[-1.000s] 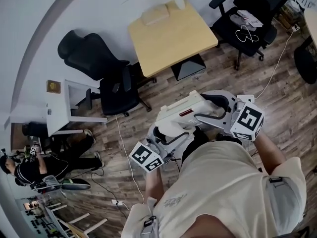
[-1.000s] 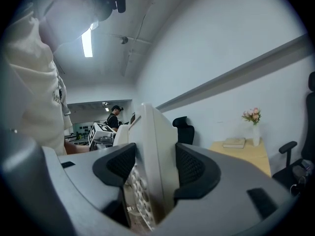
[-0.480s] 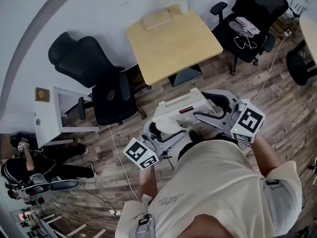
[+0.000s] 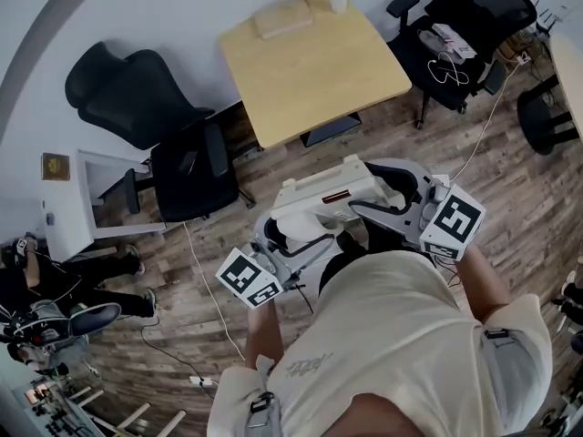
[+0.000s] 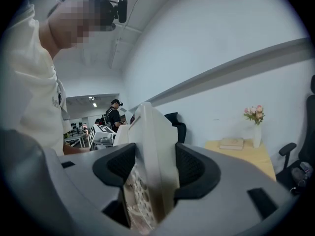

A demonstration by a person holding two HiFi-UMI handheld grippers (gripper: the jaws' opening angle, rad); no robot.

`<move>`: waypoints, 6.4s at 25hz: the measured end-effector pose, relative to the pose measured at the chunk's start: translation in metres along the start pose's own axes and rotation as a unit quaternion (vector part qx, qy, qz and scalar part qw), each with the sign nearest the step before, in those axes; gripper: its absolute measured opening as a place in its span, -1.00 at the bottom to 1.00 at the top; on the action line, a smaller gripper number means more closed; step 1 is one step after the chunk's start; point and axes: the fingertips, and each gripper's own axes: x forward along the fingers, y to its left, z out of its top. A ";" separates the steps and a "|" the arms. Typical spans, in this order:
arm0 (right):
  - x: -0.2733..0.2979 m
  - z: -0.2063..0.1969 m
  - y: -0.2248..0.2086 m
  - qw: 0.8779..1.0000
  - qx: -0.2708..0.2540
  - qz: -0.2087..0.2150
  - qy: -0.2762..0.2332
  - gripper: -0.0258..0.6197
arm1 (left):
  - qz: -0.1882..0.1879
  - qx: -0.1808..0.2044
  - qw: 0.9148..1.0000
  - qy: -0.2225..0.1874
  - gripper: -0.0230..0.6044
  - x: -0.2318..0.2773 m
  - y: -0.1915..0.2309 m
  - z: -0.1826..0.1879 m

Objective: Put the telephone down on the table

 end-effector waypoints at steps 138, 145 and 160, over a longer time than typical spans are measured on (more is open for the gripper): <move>0.375 -0.197 -0.511 0.906 0.366 0.048 0.206 -0.14 | 0.022 -0.322 0.930 0.174 0.33 0.172 0.601 -0.070; 0.376 -0.207 -0.523 0.898 0.390 0.037 0.200 -0.14 | 0.025 -0.346 0.922 0.172 0.33 0.179 0.611 -0.073; 0.379 -0.234 -0.542 0.880 0.424 0.027 0.214 -0.14 | 0.051 -0.404 0.900 0.157 0.33 0.195 0.632 -0.080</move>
